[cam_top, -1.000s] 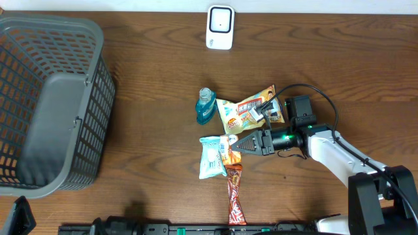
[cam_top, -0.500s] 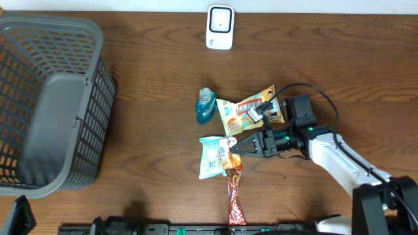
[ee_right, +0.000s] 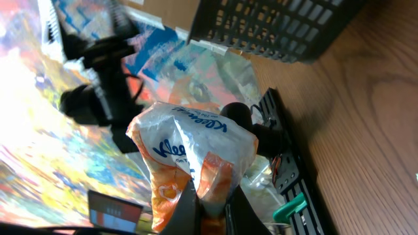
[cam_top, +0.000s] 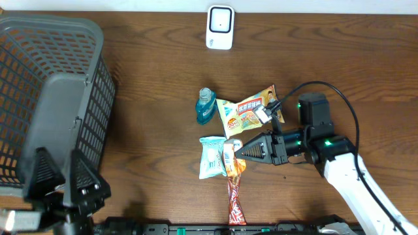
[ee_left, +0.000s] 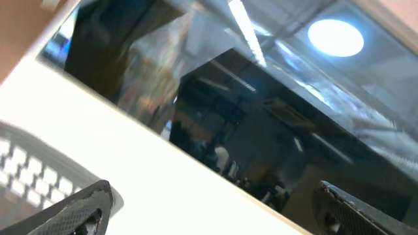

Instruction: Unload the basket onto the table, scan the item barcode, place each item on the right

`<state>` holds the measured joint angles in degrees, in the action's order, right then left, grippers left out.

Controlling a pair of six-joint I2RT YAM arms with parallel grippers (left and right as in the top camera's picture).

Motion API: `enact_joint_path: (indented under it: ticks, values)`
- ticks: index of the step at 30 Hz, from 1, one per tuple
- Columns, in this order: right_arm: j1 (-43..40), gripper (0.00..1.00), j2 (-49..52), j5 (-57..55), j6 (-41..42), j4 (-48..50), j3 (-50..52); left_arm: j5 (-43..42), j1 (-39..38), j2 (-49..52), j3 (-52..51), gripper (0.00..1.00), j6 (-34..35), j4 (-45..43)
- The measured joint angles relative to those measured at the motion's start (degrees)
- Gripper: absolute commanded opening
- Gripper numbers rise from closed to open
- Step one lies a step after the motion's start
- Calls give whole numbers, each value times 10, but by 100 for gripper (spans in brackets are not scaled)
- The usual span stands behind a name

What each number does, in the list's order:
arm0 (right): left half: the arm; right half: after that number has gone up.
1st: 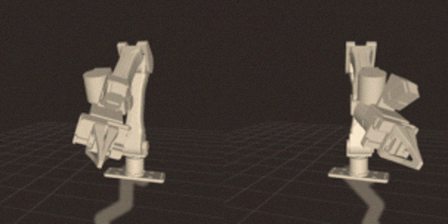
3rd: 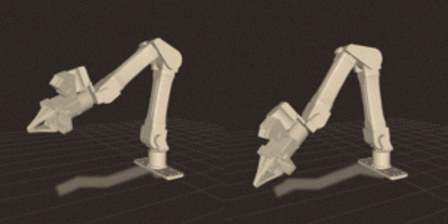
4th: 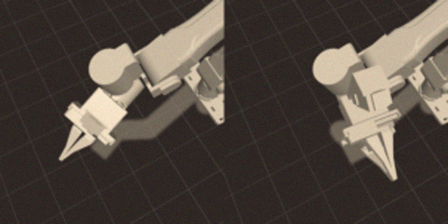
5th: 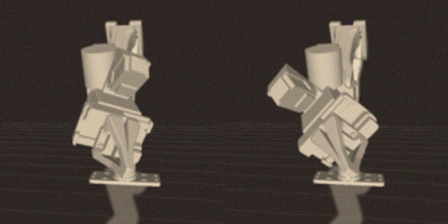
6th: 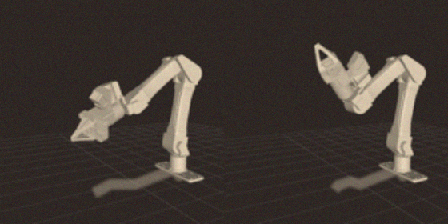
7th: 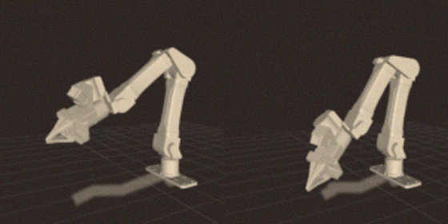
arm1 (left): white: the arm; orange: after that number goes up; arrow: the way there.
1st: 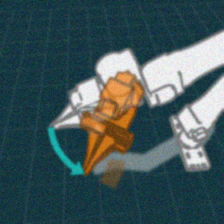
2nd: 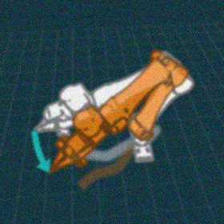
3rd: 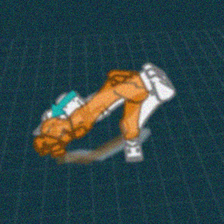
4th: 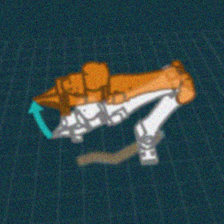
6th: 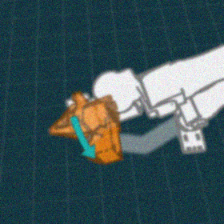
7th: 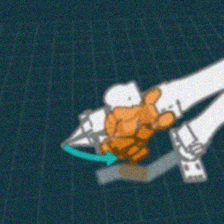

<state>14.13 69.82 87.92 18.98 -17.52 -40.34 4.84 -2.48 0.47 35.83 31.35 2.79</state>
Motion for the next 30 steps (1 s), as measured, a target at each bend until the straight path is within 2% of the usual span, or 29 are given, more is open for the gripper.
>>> enact_joint_path:
  ticks: [3, 6, 11, 16, 22, 27, 30]
  values:
    - [0, 1, -22, 1, 1, 0, 0, 5, 1, 0, -26, 96, 49, 10]
    - [0, 1, -34, 2, 1, 0, 0, 9, -3, 0, -38, 96, 53, 18]
    - [0, 1, -36, -1, 1, 0, 0, 1, -10, 0, -38, 96, 27, 17]
    - [0, 1, -36, -16, 1, 0, 0, -77, -10, 0, -38, 97, -32, 34]
    - [0, 1, -36, -36, 3, 23, 0, -170, -10, 15, -38, 96, -91, 145]
    - [0, 1, -36, -40, 4, 31, 0, -152, -10, 47, -41, 96, -119, 290]
    - [0, 1, -36, -40, 4, 31, 0, -136, -10, 59, -44, 96, -123, 322]
